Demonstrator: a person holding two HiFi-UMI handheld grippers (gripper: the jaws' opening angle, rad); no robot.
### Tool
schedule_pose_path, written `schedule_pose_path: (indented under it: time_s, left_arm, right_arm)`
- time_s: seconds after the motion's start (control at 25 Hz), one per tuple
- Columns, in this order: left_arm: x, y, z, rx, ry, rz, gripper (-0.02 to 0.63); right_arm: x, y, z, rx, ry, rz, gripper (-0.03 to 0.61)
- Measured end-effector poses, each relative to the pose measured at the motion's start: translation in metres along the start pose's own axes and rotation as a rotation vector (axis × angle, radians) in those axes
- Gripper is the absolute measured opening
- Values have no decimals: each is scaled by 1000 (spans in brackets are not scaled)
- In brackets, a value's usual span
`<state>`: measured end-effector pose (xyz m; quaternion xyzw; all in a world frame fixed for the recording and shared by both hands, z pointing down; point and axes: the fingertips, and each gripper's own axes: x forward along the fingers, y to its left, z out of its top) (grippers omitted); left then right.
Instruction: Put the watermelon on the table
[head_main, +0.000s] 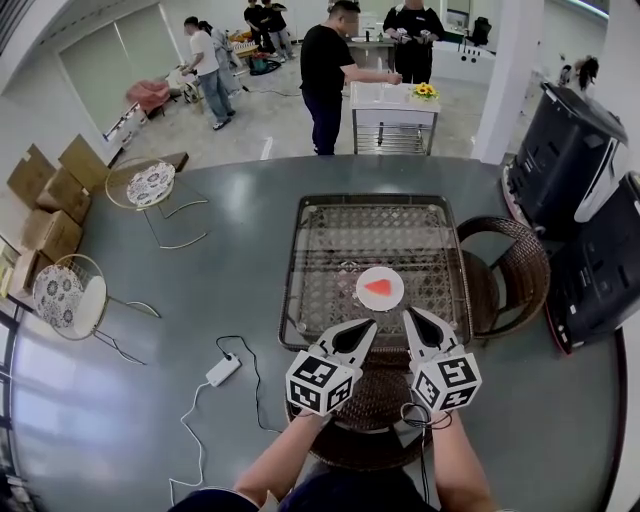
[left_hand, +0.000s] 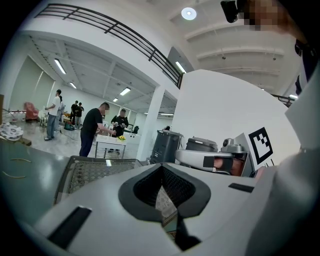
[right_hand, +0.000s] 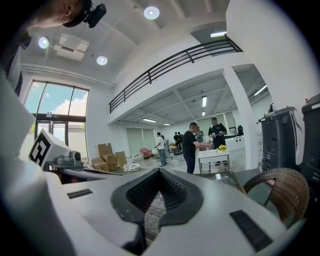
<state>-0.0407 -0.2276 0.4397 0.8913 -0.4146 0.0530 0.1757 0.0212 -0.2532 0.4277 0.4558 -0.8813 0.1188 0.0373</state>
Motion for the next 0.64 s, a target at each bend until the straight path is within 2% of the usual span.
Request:
schedule_pose_path:
  time_s: [0.64]
  left_arm:
    - [-1, 4, 2, -5, -2, 2, 6]
  right_arm:
    - [5, 2, 6, -13, -12, 2, 3]
